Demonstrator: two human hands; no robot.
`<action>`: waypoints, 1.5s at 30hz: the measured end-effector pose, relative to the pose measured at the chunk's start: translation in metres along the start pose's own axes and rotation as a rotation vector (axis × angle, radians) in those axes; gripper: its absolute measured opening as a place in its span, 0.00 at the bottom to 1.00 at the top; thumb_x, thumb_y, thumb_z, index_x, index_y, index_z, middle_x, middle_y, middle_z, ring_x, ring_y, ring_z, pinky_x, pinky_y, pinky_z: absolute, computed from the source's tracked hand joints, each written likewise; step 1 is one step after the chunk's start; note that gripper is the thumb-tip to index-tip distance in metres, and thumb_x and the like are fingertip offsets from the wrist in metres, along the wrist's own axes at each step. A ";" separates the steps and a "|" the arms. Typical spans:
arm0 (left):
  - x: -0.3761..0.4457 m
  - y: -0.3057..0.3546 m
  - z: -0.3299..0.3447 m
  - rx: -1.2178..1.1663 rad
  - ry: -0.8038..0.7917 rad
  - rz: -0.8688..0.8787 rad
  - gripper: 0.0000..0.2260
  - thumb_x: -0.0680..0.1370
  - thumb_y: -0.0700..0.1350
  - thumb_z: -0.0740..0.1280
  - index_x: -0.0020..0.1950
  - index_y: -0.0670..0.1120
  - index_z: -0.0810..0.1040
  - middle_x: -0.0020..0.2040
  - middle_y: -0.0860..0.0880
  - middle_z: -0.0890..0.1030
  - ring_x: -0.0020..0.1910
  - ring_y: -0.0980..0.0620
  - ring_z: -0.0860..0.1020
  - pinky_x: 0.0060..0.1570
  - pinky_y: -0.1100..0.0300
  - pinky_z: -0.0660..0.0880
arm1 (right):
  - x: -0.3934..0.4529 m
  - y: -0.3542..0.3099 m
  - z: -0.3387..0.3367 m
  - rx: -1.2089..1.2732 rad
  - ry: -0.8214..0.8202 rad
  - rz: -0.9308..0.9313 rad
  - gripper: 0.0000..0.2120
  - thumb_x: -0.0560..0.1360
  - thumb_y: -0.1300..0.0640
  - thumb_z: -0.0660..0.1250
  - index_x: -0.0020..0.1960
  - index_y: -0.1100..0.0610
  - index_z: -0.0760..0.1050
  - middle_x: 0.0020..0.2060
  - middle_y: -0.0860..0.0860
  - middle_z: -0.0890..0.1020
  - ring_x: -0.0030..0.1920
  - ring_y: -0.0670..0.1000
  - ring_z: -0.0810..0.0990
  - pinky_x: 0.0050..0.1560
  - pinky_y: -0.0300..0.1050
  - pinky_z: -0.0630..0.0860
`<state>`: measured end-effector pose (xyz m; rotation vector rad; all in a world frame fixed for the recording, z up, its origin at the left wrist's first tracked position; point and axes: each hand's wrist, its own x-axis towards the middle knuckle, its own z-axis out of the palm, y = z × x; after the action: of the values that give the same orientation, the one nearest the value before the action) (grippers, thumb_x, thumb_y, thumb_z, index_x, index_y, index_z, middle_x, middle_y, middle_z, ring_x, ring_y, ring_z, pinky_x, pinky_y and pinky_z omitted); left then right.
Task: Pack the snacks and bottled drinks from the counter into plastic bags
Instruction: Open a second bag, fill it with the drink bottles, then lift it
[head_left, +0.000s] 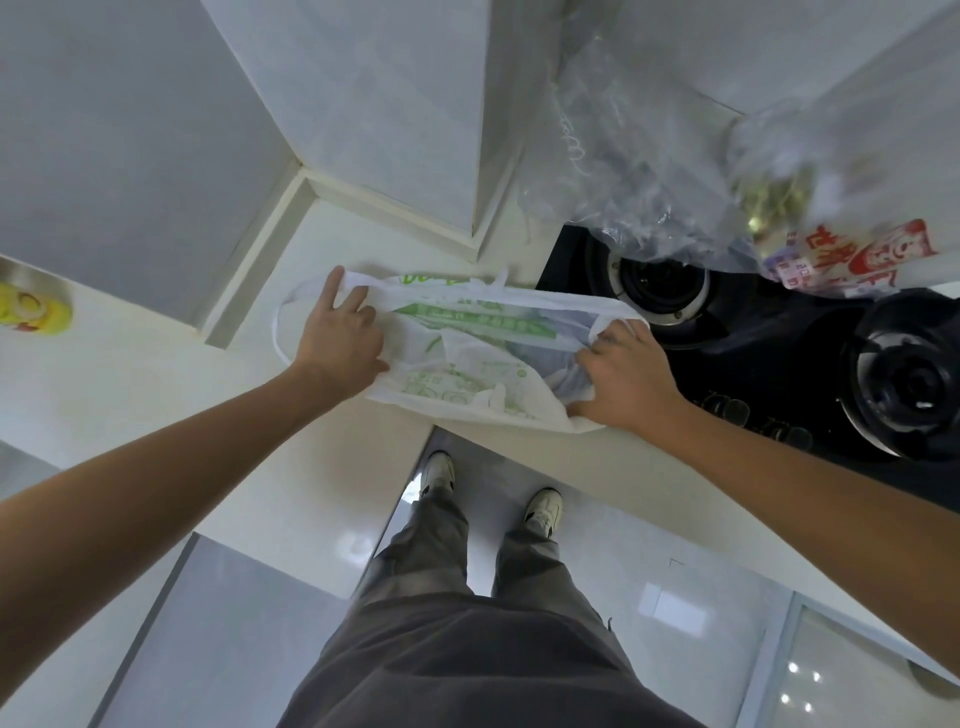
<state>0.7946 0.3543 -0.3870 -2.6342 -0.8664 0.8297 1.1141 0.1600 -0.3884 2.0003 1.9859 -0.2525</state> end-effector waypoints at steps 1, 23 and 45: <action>-0.002 0.000 -0.002 0.028 -0.027 0.005 0.21 0.78 0.67 0.61 0.57 0.54 0.85 0.62 0.52 0.80 0.75 0.47 0.63 0.78 0.36 0.40 | 0.000 -0.001 -0.001 -0.003 -0.017 0.014 0.37 0.59 0.25 0.72 0.53 0.54 0.85 0.47 0.55 0.82 0.56 0.61 0.76 0.65 0.58 0.67; -0.056 -0.005 -0.048 -0.213 0.408 0.124 0.31 0.73 0.71 0.63 0.66 0.50 0.82 0.68 0.44 0.76 0.75 0.39 0.67 0.73 0.26 0.49 | -0.056 -0.035 -0.038 0.233 0.328 0.074 0.28 0.78 0.39 0.65 0.70 0.57 0.77 0.64 0.55 0.77 0.67 0.59 0.75 0.78 0.60 0.62; -0.088 0.370 -0.304 -0.314 0.655 0.535 0.34 0.79 0.69 0.52 0.80 0.52 0.67 0.77 0.45 0.70 0.79 0.42 0.63 0.75 0.39 0.61 | -0.410 0.097 0.016 0.406 0.516 0.757 0.33 0.80 0.36 0.61 0.79 0.52 0.66 0.76 0.53 0.70 0.78 0.56 0.64 0.81 0.56 0.57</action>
<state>1.0876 -0.0087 -0.2473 -3.1472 -0.1199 -0.1355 1.2026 -0.2303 -0.2555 3.1646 1.2994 0.0577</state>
